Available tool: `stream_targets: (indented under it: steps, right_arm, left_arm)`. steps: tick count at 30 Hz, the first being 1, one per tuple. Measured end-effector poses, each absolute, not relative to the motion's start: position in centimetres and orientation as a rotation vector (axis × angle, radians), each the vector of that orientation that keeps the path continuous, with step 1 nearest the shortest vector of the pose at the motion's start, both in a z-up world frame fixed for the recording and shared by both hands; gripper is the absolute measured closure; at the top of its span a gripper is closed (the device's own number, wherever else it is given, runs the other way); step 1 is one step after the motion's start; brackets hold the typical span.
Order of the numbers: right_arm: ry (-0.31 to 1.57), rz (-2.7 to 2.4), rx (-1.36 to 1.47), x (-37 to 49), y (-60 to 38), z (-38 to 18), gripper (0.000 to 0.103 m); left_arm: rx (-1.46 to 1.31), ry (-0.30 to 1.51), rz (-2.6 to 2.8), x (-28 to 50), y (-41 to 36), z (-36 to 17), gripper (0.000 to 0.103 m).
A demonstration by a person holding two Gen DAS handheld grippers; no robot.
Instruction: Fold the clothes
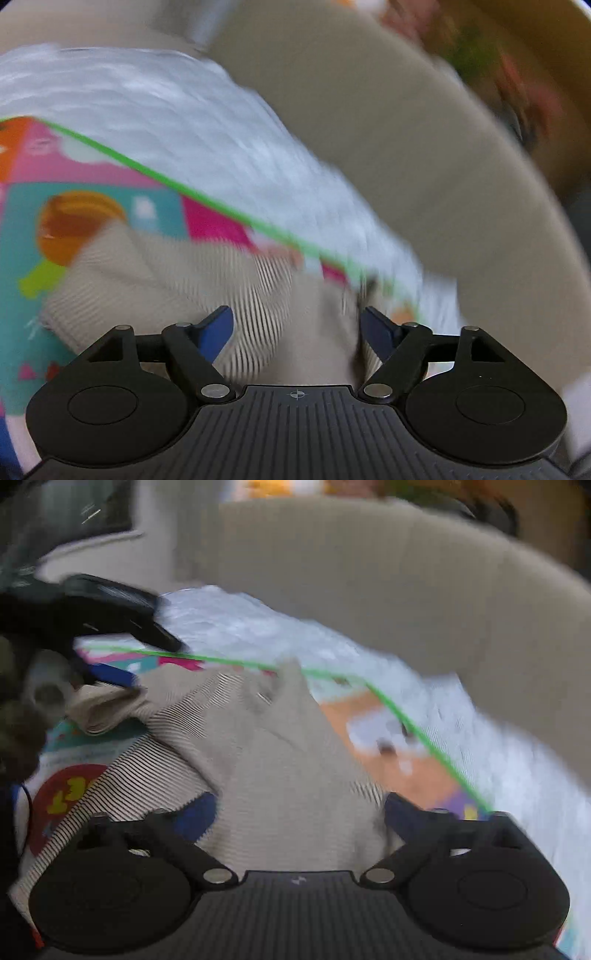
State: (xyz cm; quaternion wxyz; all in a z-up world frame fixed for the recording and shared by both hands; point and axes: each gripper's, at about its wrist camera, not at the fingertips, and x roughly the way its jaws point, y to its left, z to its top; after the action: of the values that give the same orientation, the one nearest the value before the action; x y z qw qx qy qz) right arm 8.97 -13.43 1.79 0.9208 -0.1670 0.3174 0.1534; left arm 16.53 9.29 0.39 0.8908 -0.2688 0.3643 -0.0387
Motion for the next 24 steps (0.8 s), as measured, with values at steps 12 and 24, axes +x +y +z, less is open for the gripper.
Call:
stream_targets:
  steps: [12, 24]
  right_arm:
    - [0.678, 0.333, -0.703, 15.8, -7.3, -3.6, 0.064]
    - [0.582, 0.087, -1.029, 26.4, -14.5, -4.7, 0.081]
  left_arm:
    - [-0.453, 0.847, -0.230, 17.2, 9.4, -1.9, 0.023]
    - [-0.504, 0.886, -0.214, 18.7, 11.4, -3.5, 0.026]
